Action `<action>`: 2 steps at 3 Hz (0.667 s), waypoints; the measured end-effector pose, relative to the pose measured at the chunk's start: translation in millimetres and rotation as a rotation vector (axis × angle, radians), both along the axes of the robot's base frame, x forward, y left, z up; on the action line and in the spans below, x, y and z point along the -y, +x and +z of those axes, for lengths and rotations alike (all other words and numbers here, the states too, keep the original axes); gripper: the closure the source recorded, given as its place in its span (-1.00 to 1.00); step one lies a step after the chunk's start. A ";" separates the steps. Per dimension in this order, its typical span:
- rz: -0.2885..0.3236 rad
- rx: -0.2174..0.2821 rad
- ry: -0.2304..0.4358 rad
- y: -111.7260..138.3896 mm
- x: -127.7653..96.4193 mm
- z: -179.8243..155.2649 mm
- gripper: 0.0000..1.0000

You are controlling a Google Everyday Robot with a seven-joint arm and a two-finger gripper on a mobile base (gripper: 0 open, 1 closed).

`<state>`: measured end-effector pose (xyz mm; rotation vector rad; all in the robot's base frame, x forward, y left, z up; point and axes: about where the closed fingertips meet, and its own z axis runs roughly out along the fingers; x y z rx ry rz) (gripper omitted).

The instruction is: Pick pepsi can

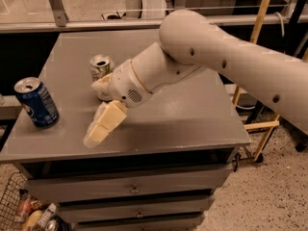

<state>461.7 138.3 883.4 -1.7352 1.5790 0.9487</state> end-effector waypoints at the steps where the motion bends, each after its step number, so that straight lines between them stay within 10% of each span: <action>1: 0.013 -0.003 0.044 -3.7 -17.0 1.9 -1.00; 2: 0.007 0.020 0.093 2.7 -33.9 5.6 -1.00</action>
Offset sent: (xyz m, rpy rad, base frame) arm 0.0177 0.0524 0.0107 0.1626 -0.0557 -0.0202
